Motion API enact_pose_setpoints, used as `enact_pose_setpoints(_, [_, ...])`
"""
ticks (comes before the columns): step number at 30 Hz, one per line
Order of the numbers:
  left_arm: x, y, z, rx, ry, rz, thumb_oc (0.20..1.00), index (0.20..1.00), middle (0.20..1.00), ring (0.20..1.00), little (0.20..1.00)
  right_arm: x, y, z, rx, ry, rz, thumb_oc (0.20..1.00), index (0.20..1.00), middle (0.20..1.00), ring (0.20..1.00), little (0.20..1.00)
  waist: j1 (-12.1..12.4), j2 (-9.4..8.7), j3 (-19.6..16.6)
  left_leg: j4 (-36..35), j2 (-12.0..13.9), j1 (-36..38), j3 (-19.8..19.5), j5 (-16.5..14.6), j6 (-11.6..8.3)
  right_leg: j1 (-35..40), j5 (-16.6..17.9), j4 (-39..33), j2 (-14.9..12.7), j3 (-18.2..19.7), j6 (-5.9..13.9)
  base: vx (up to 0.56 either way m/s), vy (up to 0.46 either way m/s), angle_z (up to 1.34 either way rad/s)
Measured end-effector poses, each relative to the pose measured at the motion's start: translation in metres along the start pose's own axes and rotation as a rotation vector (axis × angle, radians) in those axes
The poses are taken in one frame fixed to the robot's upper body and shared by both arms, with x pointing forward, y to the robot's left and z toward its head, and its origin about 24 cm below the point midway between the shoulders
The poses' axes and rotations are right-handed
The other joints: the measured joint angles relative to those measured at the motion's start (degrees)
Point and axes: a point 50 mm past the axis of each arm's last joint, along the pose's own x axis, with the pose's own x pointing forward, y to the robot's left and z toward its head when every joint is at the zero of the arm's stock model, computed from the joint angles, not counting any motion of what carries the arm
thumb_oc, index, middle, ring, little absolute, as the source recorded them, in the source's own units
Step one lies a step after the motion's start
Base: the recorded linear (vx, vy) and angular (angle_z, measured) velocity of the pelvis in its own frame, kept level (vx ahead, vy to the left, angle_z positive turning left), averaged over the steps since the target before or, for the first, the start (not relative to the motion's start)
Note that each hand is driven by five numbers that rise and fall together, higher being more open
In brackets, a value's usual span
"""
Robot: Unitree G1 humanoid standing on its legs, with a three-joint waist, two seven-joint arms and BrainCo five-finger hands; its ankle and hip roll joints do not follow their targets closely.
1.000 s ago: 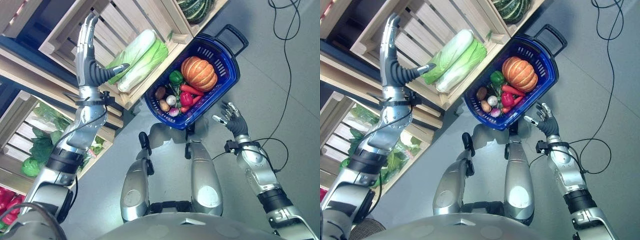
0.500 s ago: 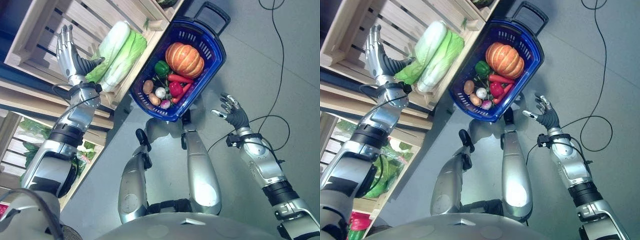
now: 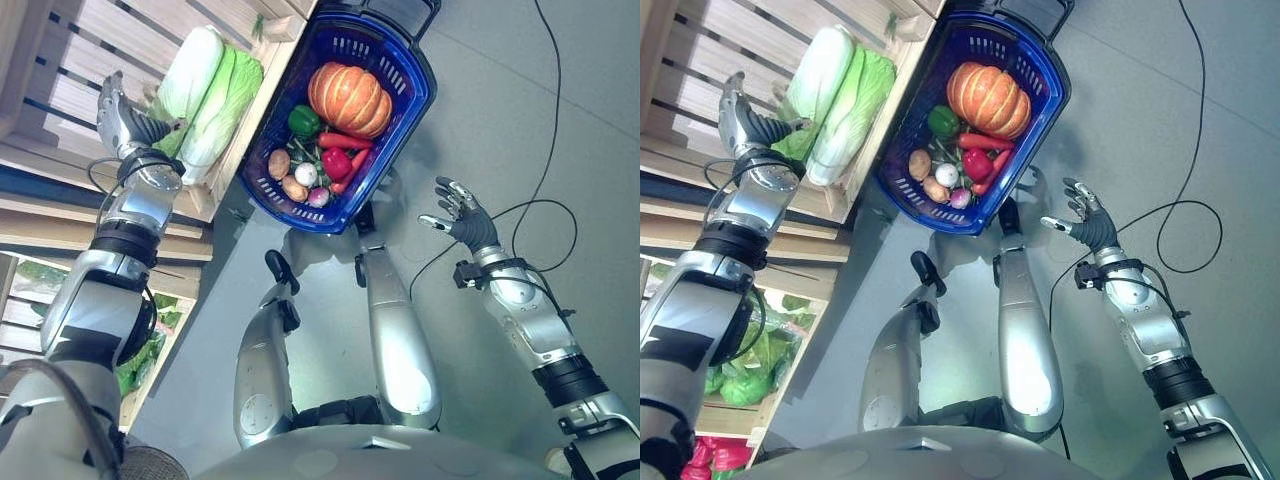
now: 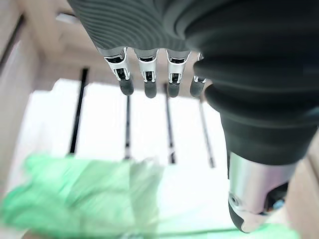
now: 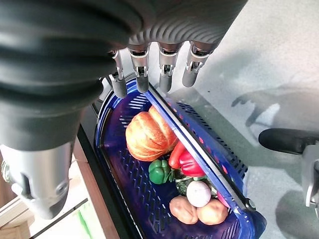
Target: Pick up fruits and vegetables into the basket
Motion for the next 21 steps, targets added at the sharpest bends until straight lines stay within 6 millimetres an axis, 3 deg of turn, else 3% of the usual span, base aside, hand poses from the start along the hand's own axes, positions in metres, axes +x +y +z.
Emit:
enact_pose_setpoints(6, [0.002,-0.003,-0.013,-0.106,0.127,-0.071,1.000,1.000,1.000,1.000,1.000,0.000,-0.001,0.003,-0.012,-0.002,0.012,1.000,1.000,1.000,1.000,1.000,-0.5,0.00,0.0,2.1,0.0,-2.7,0.5,-0.9,-0.01,-3.1,-0.4,2.0,0.0,0.9,-0.05,0.01,0.021,-0.03])
enact_pose_setpoints(10, [0.002,-0.005,-0.011,-0.147,0.133,-0.088,1.000,1.000,1.000,1.000,1.000,0.000,-0.001,0.002,-0.007,0.008,0.012,1.000,1.000,1.000,1.000,1.000,-0.5,0.00,0.0,3.6,0.3,-4.4,0.3,-1.4,-0.10,-4.6,-0.7,2.8,0.0,0.9,-0.10,0.00,0.000,0.00])
enact_pose_setpoints(21, [0.007,0.000,-0.015,-0.129,0.179,-0.042,1.000,1.000,1.000,1.000,1.000,0.006,0.001,0.009,-0.010,-0.017,0.016,1.000,1.000,1.000,1.000,1.000,-0.8,-0.02,0.0,6.3,1.3,-7.2,0.3,-2.7,-0.28,-6.6,-0.7,3.4,0.8,1.1,-0.13,0.01,0.019,-0.02])
